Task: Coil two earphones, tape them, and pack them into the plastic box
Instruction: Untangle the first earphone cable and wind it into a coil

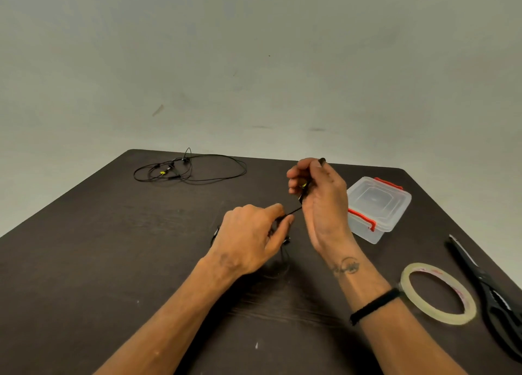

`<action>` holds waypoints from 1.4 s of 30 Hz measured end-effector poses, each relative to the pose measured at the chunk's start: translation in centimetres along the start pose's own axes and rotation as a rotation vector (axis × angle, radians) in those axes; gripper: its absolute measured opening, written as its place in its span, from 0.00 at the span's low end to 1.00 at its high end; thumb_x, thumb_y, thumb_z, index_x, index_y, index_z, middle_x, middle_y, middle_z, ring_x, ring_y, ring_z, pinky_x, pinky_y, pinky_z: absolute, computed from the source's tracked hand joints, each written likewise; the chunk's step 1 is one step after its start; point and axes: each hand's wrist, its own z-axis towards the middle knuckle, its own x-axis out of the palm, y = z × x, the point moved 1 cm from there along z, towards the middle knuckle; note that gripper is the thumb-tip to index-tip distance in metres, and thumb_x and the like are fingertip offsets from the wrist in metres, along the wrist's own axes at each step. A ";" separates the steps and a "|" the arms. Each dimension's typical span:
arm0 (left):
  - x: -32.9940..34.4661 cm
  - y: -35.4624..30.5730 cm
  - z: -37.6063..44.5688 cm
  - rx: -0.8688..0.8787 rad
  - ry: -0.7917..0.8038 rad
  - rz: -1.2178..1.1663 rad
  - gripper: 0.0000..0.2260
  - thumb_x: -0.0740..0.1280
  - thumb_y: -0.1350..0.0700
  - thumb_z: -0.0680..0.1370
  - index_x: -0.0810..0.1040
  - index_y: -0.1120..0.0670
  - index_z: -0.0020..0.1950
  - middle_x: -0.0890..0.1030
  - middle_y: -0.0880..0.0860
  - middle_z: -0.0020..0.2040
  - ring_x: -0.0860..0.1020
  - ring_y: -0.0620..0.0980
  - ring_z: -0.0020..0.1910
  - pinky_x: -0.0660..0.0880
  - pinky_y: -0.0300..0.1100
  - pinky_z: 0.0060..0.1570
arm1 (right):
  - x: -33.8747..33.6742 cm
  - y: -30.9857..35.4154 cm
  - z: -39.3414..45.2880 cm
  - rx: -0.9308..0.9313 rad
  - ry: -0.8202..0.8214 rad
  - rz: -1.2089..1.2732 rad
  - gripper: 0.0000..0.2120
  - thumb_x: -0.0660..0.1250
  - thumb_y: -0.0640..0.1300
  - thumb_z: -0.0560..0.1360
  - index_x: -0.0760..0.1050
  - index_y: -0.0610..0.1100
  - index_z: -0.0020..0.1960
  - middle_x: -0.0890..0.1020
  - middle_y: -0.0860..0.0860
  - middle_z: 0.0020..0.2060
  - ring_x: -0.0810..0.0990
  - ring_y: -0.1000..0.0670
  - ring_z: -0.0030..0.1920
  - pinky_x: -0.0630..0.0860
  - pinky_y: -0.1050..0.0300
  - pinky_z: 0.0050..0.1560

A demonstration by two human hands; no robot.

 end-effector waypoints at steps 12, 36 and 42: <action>-2.1 3.5 0.6 -0.104 -0.045 0.109 0.06 0.70 0.44 0.79 0.80 0.45 0.50 0.70 0.41 0.33 0.79 0.49 0.40 0.71 0.44 0.36 | 0.9 -1.3 -2.4 -0.360 0.343 -1.212 0.09 0.54 0.47 0.87 0.71 0.47 0.51 0.79 0.52 0.42 0.78 0.52 0.40 0.75 0.52 0.40; -4.5 11.4 -1.0 -0.813 0.122 0.286 0.36 0.78 0.38 0.69 0.71 0.39 0.75 0.51 0.58 0.83 0.39 0.64 0.83 0.43 0.74 0.75 | -1.7 -1.4 -0.2 0.253 0.009 -0.960 0.21 0.54 0.52 0.88 0.70 0.45 0.40 0.75 0.47 0.35 0.73 0.51 0.37 0.70 0.54 0.41; -0.5 4.9 0.6 -0.105 0.033 -0.333 0.22 0.62 0.50 0.83 0.72 0.52 0.77 0.78 0.52 0.71 0.74 0.50 0.73 0.68 0.45 0.75 | -0.5 -1.8 -0.6 0.606 0.194 -0.153 0.21 0.57 0.48 0.87 0.65 0.47 0.35 0.62 0.52 0.24 0.57 0.54 0.24 0.53 0.58 0.28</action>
